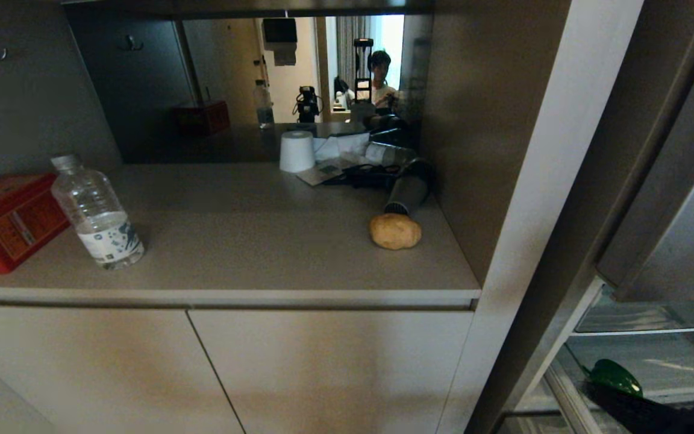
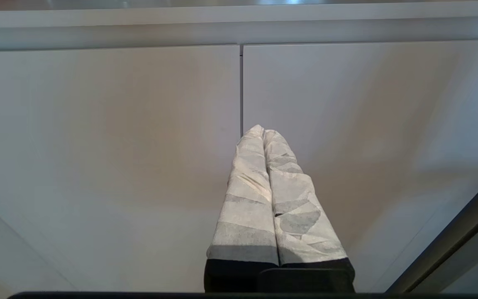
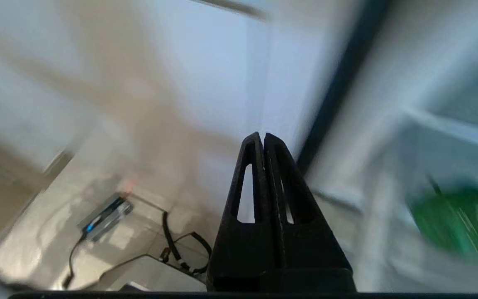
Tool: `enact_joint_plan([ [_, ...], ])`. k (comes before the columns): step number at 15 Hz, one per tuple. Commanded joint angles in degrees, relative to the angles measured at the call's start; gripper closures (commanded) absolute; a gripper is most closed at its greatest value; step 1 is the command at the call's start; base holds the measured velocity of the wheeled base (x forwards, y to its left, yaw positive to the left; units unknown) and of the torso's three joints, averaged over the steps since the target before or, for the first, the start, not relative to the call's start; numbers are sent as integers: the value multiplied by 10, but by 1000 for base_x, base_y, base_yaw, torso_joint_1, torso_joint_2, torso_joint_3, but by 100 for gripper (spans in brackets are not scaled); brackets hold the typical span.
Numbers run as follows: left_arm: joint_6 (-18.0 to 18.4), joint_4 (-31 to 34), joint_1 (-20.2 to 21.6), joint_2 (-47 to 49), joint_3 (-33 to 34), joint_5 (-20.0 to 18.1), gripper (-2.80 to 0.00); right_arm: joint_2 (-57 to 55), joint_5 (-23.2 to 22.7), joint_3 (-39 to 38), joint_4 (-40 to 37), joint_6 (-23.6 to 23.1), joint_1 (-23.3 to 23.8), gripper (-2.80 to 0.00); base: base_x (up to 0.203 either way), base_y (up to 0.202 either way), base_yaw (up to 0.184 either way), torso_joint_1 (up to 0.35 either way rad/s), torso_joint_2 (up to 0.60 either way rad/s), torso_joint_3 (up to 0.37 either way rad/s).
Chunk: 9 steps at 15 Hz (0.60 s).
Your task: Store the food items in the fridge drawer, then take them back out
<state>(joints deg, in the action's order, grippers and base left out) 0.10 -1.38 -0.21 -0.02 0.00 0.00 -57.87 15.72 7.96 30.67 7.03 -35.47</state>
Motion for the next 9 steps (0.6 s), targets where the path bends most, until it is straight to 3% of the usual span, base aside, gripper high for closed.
enact_joint_plan([
  [1,0,0,0,0,5,0,0,22,-50,-20,-6,5,149,0,0,0,0,0,0,0],
  [4,0,0,0,0,6,0,0,11,-107,-22,-38,10,307,0,0,0,0,0,0,0],
  [9,0,0,0,0,6,0,0,-60,-196,-6,-47,7,494,0,0,0,0,0,0,0],
])
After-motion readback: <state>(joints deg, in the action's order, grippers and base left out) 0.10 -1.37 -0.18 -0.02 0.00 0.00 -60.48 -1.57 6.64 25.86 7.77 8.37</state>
